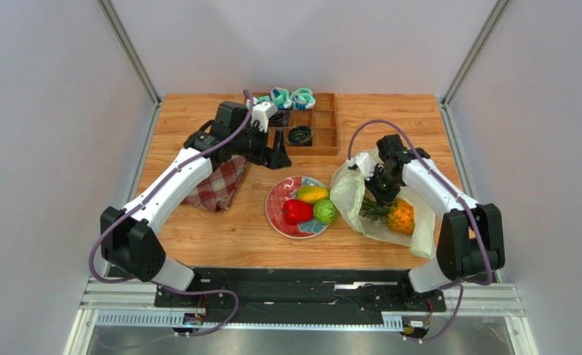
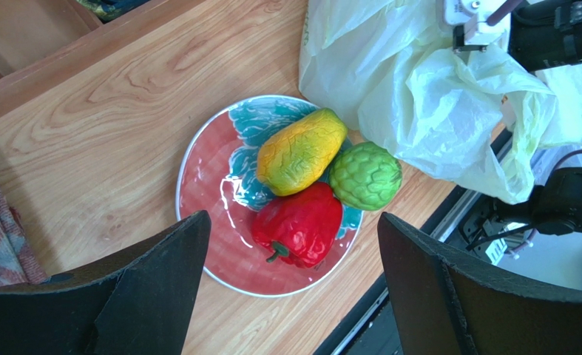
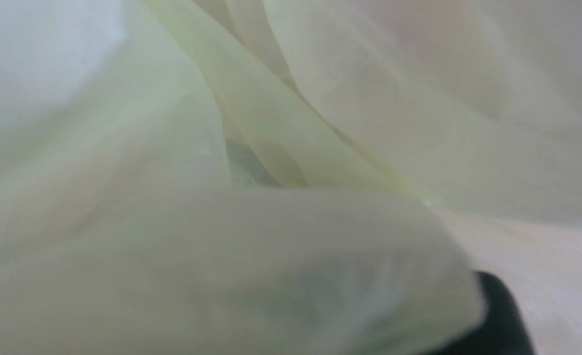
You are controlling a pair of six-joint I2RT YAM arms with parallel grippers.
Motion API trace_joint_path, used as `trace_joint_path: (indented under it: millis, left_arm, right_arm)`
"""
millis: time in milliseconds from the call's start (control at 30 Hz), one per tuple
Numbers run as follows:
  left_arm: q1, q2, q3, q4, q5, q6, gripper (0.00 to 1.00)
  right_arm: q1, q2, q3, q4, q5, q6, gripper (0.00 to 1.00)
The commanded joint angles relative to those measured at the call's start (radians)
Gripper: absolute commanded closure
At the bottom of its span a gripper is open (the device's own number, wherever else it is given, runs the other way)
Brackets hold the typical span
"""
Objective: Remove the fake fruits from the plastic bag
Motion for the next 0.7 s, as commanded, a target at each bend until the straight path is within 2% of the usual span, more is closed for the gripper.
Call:
trace_joint_path:
  millis: [0,133,333,567,667]
  left_arm:
    - [-0.001,-0.003,0.039,0.016,-0.011,-0.005,0.08]
    - [-0.001,0.007,0.054,0.022,-0.003,-0.009,0.08]
    - [-0.001,0.035,0.086,0.020,0.015,-0.023,0.08]
    - [-0.001,0.049,0.096,0.017,0.030,-0.032,0.08]
    - [-0.001,0.052,0.099,0.020,0.035,-0.034,0.08]
  right_arm:
    - [0.004,-0.118,0.084,-0.070,-0.046,-0.009,1.00]
    - [0.003,-0.229,0.138,-0.223,-0.085,-0.007,1.00]
    - [0.003,-0.328,0.128,-0.346,-0.099,0.036,1.00]
    - [0.002,-0.327,0.361,-0.467,-0.331,0.133,1.00]
    - [0.004,-0.281,0.561,-0.527,-0.459,0.163,1.00]
